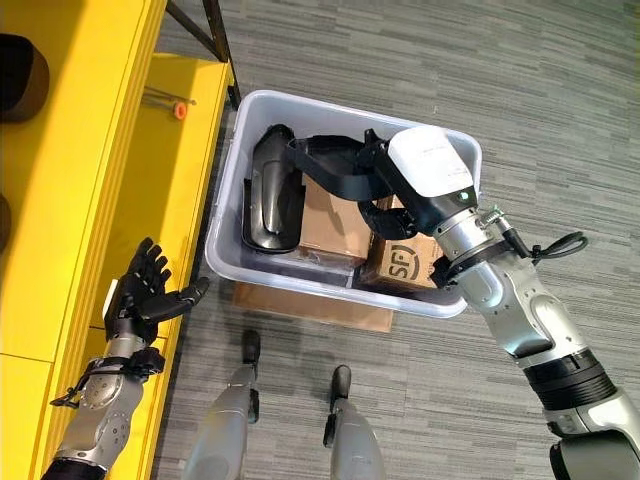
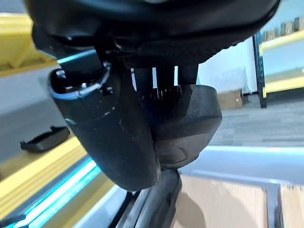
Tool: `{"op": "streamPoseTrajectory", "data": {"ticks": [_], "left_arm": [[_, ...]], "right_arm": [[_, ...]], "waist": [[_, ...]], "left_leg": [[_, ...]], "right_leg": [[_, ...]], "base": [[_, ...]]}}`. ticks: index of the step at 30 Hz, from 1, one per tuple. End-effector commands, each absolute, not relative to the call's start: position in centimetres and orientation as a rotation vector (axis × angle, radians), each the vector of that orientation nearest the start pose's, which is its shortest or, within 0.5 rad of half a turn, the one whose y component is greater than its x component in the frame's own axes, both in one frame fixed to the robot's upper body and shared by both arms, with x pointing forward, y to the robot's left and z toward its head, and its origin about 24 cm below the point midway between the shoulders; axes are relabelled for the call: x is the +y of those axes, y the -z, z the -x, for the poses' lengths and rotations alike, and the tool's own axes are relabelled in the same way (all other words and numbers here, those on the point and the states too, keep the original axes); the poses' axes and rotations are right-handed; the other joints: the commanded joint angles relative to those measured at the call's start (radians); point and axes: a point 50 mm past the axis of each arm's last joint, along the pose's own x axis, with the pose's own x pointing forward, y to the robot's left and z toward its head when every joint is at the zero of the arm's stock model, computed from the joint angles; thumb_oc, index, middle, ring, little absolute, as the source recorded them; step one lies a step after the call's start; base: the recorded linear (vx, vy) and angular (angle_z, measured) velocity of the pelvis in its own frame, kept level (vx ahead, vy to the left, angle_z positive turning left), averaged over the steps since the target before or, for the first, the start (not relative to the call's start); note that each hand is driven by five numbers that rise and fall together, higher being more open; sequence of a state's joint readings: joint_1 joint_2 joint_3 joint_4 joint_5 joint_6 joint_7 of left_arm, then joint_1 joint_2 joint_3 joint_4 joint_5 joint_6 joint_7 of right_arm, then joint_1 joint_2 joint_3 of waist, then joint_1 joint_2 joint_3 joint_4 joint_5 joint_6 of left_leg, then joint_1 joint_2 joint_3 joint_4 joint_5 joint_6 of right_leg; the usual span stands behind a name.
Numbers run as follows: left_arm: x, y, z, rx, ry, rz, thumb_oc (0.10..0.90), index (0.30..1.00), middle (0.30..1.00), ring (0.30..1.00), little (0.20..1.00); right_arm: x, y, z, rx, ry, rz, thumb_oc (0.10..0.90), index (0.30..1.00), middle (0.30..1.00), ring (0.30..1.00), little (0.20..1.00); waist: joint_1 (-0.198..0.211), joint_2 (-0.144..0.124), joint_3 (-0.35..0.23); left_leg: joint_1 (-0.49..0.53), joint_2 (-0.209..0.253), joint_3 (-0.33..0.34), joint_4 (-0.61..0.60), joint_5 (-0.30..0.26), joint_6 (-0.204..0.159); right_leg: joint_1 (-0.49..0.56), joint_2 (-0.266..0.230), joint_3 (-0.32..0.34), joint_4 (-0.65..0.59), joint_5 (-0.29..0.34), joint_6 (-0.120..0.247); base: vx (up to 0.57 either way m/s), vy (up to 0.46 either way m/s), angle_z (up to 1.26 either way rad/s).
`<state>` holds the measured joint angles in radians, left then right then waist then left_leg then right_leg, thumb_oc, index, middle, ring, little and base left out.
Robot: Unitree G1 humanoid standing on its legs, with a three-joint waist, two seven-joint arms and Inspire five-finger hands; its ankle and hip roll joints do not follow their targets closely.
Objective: Move parts from the plastic box to the shelf.
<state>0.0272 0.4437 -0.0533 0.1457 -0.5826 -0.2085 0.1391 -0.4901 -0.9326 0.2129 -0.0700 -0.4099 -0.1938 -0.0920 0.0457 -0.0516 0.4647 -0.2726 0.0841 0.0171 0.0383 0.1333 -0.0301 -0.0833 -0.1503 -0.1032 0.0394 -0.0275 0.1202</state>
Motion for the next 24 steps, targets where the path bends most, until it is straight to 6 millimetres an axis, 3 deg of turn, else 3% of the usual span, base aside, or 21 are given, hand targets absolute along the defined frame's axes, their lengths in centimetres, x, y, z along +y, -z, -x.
{"op": "streamPoseTrajectory", "data": {"ticks": [1, 16, 24], "left_arm": [[24.2, -4.1, -23.4, -0.076, -0.155, 0.127, 0.9, 1.0, 1.0, 1.0, 1.0], [23.7, -1.7, -22.1, 0.036, -0.161, 0.161, 0.9, 1.0, 1.0, 1.0, 1.0], [23.8, -1.4, -21.8, 0.048, -0.192, 0.193, 0.9, 1.0, 1.0, 1.0, 1.0]], "right_arm": [[-20.0, -26.6, -28.4, -0.921, -0.035, 1.231, 0.4, 0.3, 0.3, 0.3, 0.3], [-20.5, -27.4, -28.8, -0.917, 0.007, 1.2, 0.4, 0.3, 0.3, 0.3, 0.3], [-21.0, -28.2, -29.7, -0.896, 0.032, 1.231, 0.4, 0.3, 0.3, 0.3, 0.3]], "waist": [[-0.025, -0.031, -0.258], [-0.035, -0.001, -0.358], [-0.026, 0.032, -0.32]], "left_leg": [[0.033, 0.121, 0.006, -0.042, -0.024, -0.084], [0.16, 0.143, 0.044, -0.051, -0.046, -0.082], [0.151, 0.188, 0.009, 0.045, -0.044, -0.088]], "right_leg": [[-0.042, -0.052, 0.059, 0.002, 0.042, 0.054], [0.04, -0.044, 0.088, 0.013, 0.01, 0.051], [0.012, 0.023, 0.101, 0.19, -0.103, -0.013]], "base": [[0.05, -0.006, -0.11], [0.03, -0.011, -0.08], [-0.07, -0.11, -0.02]]}}
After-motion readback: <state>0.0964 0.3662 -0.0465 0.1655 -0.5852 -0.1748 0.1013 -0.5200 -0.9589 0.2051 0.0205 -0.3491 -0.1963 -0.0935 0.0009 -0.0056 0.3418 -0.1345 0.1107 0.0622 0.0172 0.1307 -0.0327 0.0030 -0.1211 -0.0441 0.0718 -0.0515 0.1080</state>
